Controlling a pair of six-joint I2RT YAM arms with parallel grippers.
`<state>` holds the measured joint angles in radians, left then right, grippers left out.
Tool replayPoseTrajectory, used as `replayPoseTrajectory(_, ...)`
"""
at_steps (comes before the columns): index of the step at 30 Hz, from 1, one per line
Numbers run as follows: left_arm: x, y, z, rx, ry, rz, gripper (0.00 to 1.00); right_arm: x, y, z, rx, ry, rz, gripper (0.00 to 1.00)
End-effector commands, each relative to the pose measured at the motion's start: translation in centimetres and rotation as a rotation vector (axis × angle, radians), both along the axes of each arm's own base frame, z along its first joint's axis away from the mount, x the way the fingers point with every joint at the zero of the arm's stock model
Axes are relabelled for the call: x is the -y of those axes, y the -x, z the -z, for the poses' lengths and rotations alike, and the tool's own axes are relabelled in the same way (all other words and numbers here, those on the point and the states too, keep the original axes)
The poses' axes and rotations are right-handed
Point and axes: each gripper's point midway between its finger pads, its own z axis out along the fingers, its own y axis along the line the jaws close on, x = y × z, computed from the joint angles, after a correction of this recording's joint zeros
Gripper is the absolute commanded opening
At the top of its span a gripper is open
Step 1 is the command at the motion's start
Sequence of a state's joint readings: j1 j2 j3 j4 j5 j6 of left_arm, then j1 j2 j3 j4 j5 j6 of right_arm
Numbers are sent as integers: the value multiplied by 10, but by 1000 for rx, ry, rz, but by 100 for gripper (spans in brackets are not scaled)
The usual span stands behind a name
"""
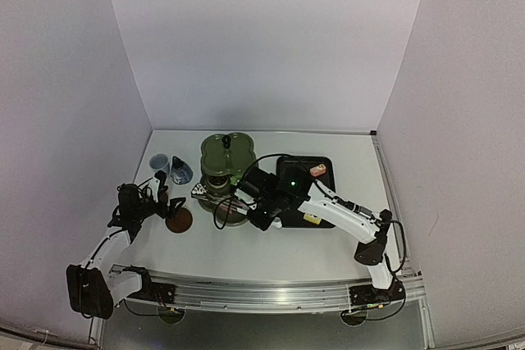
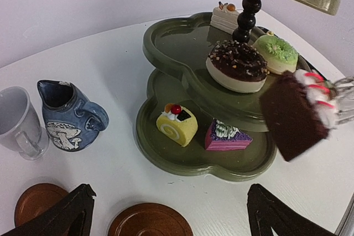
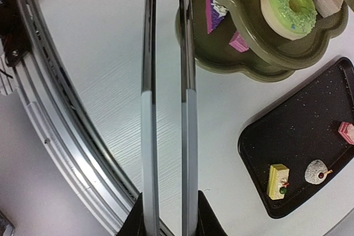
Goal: Serve the afternoon tea
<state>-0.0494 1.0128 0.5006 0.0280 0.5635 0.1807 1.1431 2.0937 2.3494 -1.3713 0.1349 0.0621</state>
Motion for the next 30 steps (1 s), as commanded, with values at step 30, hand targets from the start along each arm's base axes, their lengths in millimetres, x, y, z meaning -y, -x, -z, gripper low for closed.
replayPoseTrajectory(30,40,-3,-15,183,-121,280,92,7,-42,7,140,34,101,0)
